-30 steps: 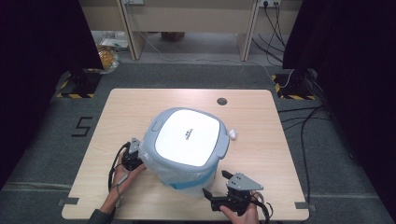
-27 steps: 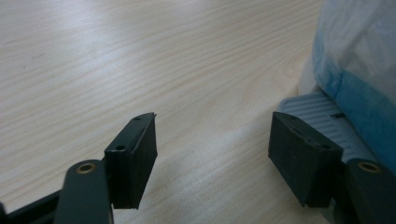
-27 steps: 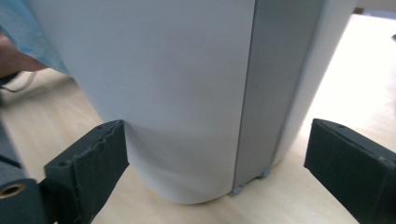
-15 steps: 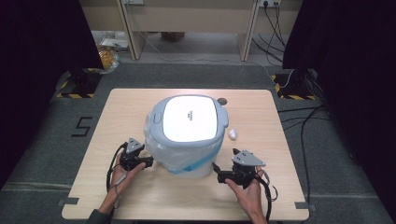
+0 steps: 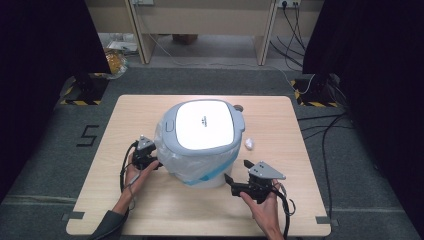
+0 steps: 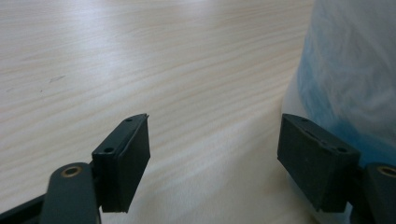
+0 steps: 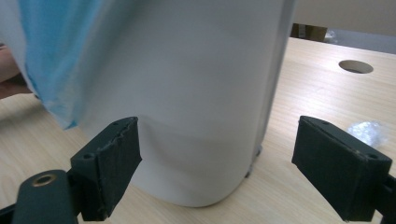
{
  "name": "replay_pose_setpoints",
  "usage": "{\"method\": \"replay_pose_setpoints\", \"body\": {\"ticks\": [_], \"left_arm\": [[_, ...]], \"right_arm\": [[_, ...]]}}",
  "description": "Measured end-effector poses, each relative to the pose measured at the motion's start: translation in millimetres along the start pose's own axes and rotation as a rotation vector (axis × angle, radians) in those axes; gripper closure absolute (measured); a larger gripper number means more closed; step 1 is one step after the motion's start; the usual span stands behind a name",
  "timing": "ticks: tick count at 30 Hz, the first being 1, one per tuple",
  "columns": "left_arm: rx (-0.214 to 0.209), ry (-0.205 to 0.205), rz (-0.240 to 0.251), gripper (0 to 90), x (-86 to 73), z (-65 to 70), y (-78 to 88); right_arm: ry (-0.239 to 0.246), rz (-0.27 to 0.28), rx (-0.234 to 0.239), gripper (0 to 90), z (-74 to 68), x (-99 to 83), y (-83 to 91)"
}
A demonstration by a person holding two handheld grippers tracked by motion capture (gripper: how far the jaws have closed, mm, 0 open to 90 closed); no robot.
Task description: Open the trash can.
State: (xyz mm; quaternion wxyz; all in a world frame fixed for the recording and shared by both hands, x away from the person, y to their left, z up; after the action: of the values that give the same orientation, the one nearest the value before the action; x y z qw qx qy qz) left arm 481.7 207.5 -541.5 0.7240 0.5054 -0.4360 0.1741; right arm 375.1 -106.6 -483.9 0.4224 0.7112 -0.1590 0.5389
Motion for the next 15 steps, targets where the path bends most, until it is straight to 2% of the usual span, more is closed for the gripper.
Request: {"method": "replay_pose_setpoints", "body": {"ticks": [2,3,5,7,10,11,14,15], "left_arm": [[-0.012,0.005,-0.008,25.0,1.3,1.5,-3.9],[-0.026,0.002,-0.029,25.0,-0.4,5.1,-10.0],[-0.034,0.017,-0.023,28.6,-1.1,6.9,-10.7],[-0.039,0.022,-0.028,28.7,-1.5,6.5,-8.4],[-0.043,0.034,-0.025,29.5,-3.2,6.5,-6.0],[-0.045,0.039,-0.024,29.7,-5.3,6.5,-4.2],[-0.051,0.042,-0.023,29.8,-7.9,7.4,-1.4],[-0.057,0.046,-0.022,29.9,-10.9,9.5,1.4]], "right_arm": [[0.003,0.0,0.003,14.9,-3.0,0.2,-1.1],[0.012,-0.003,0.009,14.9,-4.4,-0.3,-2.2],[0.021,-0.01,0.016,15.0,-7.0,-1.6,-4.3],[0.026,-0.004,0.0,15.1,-6.9,-1.2,-5.6],[0.029,0.004,-0.013,12.5,-3.8,0.8,-7.8],[0.016,-0.008,-0.025,6.8,1.0,2.0,-10.7],[0.02,-0.004,-0.043,7.3,6.5,4.1,-12.0],[0.014,0.009,-0.065,7.6,13.5,7.7,-14.4]]}}
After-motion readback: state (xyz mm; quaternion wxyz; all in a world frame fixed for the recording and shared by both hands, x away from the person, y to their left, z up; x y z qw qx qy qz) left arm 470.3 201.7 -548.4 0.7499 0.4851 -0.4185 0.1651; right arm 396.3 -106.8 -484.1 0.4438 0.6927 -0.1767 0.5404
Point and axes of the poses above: each handheld gripper's, and its own axes: y roughly backward along the jaws, x roughly out of its top, z roughly to its right, the point moved 6 cm from there along -y, roughly forward along the jaws, and after that the axes turned 2 degrees about -z, right-handed, at the moved point
